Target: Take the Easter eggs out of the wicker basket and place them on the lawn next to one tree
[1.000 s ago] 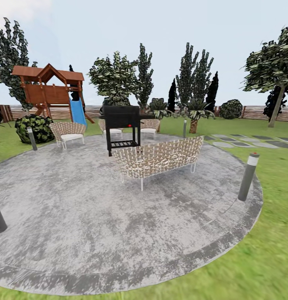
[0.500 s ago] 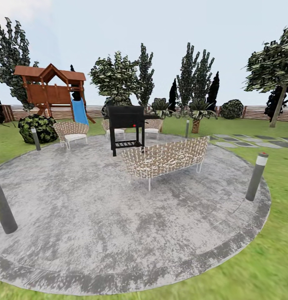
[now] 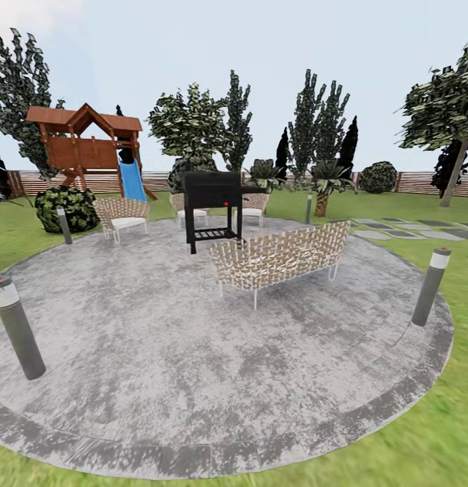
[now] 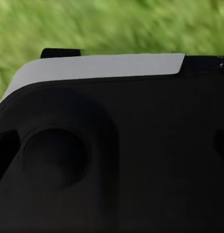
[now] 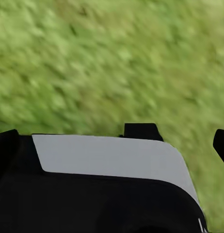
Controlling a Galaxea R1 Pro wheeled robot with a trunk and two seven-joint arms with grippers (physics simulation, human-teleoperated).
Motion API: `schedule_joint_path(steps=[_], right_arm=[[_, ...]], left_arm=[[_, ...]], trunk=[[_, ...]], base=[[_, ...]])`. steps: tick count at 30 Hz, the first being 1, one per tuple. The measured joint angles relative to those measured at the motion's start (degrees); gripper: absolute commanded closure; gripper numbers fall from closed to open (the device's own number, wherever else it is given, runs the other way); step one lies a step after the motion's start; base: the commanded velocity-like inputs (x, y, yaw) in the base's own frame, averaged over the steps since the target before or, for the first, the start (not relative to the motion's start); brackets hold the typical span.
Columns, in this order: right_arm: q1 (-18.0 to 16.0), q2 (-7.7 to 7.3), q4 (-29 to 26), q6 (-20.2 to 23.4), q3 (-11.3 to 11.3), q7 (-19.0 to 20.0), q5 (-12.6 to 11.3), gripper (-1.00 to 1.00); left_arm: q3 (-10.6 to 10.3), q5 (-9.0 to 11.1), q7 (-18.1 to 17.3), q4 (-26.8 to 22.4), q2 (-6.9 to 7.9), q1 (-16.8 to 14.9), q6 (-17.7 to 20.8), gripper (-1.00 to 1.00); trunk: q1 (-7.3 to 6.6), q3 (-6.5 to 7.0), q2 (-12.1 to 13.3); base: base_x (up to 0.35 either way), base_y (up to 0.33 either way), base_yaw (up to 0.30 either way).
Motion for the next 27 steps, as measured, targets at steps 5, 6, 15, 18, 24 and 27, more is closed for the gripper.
schedule_joint_path(steps=[5,6,15,18,24,27], right_arm=[[0.00,-0.09,-0.06,0.00,0.00,0.00,0.00,-1.00],[0.00,-0.09,-0.07,0.00,-0.02,0.00,-0.01,-1.00],[0.00,-0.14,-0.08,-0.01,-0.02,0.00,-0.02,-1.00],[0.00,-0.13,-0.08,-0.01,-0.01,-0.01,-0.01,-1.00],[0.00,-0.10,-0.08,-0.01,0.01,-0.04,-0.06,-1.00],[0.00,-0.10,-0.08,-0.01,0.02,-0.06,-0.07,-1.00]], left_arm=[[0.00,0.00,0.00,0.00,0.00,0.02,0.00,-1.00],[0.00,0.00,0.00,0.00,0.00,0.03,0.00,-1.00],[0.00,0.00,0.00,0.00,0.00,0.03,0.00,-1.00],[0.00,0.00,-0.01,0.00,0.00,0.03,0.00,-1.00],[0.00,0.00,-0.01,0.00,0.00,0.03,0.00,-1.00],[0.00,0.00,-0.01,0.00,0.00,0.03,0.00,-1.00]], trunk=[[0.00,0.00,0.00],[0.00,0.00,0.00],[-0.03,0.00,0.00],[-0.03,0.00,0.00],[-0.03,0.00,0.00],[-0.03,0.00,0.00]], base=[[0.004,0.330,0.000],[0.041,0.329,0.000],[0.183,0.278,0.000],[0.254,0.242,0.000],[0.262,0.238,0.000],[0.264,0.236,0.000]])
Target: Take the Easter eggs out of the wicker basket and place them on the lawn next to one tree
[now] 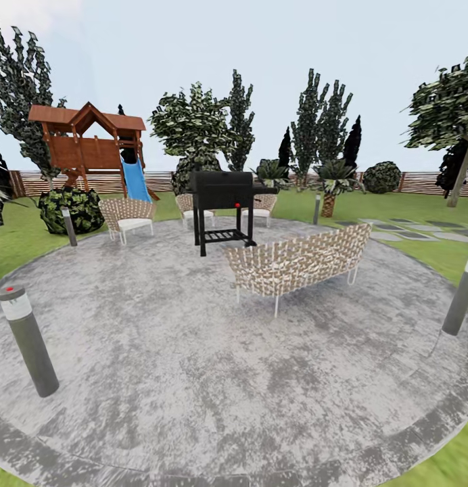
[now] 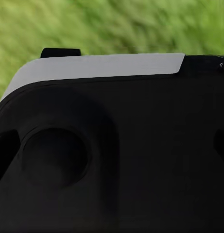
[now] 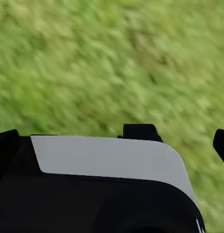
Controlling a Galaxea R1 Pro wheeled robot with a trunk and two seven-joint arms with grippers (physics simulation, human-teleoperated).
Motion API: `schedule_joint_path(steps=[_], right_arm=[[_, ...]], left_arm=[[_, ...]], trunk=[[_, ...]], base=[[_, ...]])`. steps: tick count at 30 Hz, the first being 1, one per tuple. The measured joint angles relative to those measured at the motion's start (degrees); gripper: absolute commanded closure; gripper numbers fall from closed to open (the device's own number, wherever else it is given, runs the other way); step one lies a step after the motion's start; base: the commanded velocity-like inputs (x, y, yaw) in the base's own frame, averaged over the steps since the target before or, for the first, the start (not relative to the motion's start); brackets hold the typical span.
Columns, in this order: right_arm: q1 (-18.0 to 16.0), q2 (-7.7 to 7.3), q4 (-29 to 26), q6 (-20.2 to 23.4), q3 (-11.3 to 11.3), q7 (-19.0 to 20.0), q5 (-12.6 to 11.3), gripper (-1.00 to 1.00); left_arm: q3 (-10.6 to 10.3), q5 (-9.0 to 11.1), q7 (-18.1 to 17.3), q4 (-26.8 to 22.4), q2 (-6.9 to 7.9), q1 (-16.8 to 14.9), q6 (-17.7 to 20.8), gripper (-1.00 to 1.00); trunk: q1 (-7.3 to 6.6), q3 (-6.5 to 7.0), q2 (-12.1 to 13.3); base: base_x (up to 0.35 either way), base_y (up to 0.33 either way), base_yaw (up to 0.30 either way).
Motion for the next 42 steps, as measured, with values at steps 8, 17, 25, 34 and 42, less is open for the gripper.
schedule_joint_path(steps=[8,17,25,34,42], right_arm=[[0.00,0.00,0.00,0.00,-0.06,0.00,-0.01,-1.00],[0.00,-0.01,-0.09,-0.02,-0.02,-0.01,-0.01,-1.00],[0.00,0.00,-0.31,-0.02,0.07,0.01,0.06,-1.00],[0.00,0.00,-0.34,-0.02,0.08,0.02,0.07,-1.00],[0.00,0.00,-0.35,-0.02,0.01,0.01,0.07,-1.00]], left_arm=[[0.00,0.00,0.00,0.00,0.00,0.00,0.00,-1.00],[0.00,0.04,0.09,0.01,0.00,0.00,0.00,-1.00],[0.06,0.04,0.16,0.01,0.00,-0.01,0.00,-1.00],[0.04,0.01,0.09,0.01,0.00,0.00,0.00,-1.00],[0.01,0.00,0.00,0.00,0.00,0.00,0.00,-1.00]], trunk=[[0.01,0.00,0.00],[0.03,0.00,0.00],[0.03,0.00,0.00],[0.03,0.00,0.00],[0.01,0.00,0.00]], base=[[0.246,0.221,0.000],[0.061,0.063,0.000],[0.005,0.005,0.000],[0.000,0.000,0.000],[0.076,0.030,0.000]])
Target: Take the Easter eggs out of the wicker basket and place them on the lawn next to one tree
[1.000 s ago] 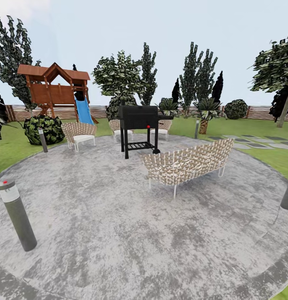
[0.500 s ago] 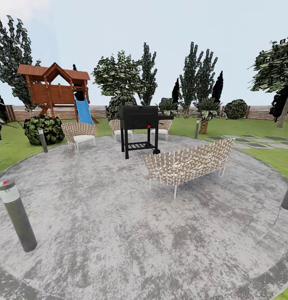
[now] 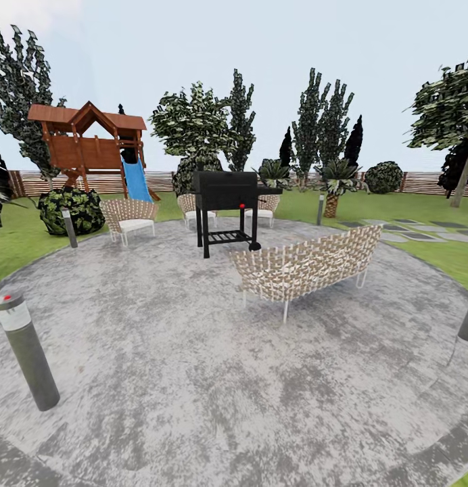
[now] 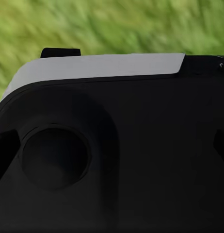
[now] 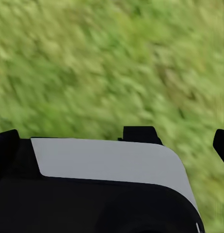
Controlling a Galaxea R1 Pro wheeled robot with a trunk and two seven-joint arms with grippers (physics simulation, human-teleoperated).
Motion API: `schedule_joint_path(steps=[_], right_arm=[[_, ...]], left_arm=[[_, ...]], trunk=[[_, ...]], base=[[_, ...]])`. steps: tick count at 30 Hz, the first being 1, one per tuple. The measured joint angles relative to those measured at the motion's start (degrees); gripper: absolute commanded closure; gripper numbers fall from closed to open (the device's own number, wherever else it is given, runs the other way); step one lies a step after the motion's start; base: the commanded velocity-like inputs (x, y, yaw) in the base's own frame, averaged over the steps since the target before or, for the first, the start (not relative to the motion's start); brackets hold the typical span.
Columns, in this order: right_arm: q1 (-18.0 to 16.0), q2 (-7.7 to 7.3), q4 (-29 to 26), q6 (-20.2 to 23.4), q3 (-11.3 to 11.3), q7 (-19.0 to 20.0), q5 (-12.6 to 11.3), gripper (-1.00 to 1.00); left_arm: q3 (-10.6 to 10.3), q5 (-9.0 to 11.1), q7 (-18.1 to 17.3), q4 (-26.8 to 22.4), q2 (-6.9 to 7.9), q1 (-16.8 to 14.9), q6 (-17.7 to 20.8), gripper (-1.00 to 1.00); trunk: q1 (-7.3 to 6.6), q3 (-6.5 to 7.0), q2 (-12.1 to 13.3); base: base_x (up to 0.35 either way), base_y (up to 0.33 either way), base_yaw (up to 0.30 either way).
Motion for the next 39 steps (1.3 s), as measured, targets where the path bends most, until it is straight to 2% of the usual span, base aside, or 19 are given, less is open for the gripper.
schedule_joint_path(steps=[39], right_arm=[[-0.01,0.00,0.00,0.00,-0.05,-0.02,0.00,-1.00]], left_arm=[[0.05,0.04,-0.03,0.00,0.00,0.00,0.00,-1.00]], trunk=[[-0.02,0.00,0.00]], base=[[0.313,0.124,0.000]])
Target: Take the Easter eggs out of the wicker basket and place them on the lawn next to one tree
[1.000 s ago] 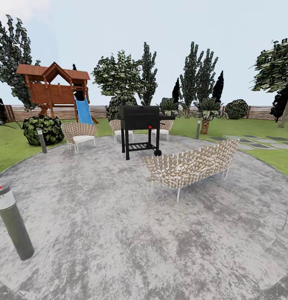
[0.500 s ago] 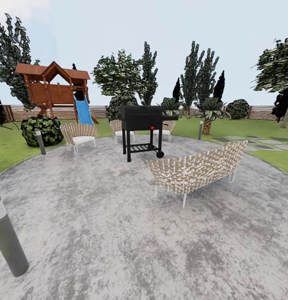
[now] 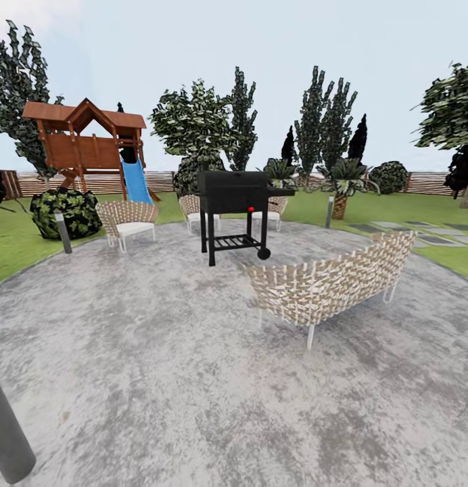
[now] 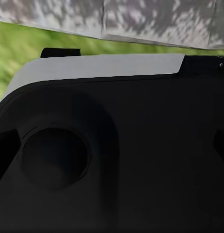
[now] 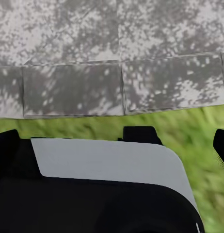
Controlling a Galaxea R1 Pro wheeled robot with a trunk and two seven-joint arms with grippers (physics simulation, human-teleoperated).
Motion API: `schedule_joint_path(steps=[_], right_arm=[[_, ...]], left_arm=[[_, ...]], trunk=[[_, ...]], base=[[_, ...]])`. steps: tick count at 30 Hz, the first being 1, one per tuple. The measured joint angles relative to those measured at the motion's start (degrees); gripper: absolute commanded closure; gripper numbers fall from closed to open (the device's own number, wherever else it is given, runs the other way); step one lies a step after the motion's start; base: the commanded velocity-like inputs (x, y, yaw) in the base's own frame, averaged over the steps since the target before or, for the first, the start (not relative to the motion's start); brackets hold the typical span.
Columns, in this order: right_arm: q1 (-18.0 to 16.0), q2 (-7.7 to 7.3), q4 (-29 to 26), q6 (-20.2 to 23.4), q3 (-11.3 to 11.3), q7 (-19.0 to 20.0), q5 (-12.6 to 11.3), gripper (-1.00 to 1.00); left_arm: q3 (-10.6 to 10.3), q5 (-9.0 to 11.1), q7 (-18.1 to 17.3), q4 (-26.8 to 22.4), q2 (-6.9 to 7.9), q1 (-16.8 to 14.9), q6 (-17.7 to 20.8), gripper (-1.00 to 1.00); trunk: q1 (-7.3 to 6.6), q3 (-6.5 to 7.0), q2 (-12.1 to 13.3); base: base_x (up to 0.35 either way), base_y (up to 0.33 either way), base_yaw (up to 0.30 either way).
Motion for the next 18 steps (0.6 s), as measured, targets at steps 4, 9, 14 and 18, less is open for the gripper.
schedule_joint_path(steps=[4,9,14,18], right_arm=[[0.01,0.00,0.00,0.00,-0.03,-0.01,-0.01,-1.00],[0.01,-0.02,0.00,-0.01,-0.04,-0.01,-0.03,-1.00],[0.01,0.00,0.00,-0.02,-0.02,-0.01,-0.03,-1.00],[0.01,0.00,0.00,-0.02,-0.04,-0.01,-0.07,-1.00]], left_arm=[[0.01,0.03,0.02,0.00,0.00,0.00,0.00,-1.00],[0.02,0.03,0.08,0.00,0.00,-0.01,0.00,-1.00],[0.03,0.03,0.09,0.00,0.00,0.00,0.00,-1.00],[0.02,0.03,0.09,0.00,0.00,-0.02,0.00,-1.00]], trunk=[[0.00,0.00,0.00],[-1.28,0.00,-0.81],[-0.84,0.00,-0.94],[0.16,0.00,0.03]], base=[[0.330,0.033,0.000],[0.331,0.008,0.000],[0.330,0.002,0.000],[0.330,0.000,0.000]])
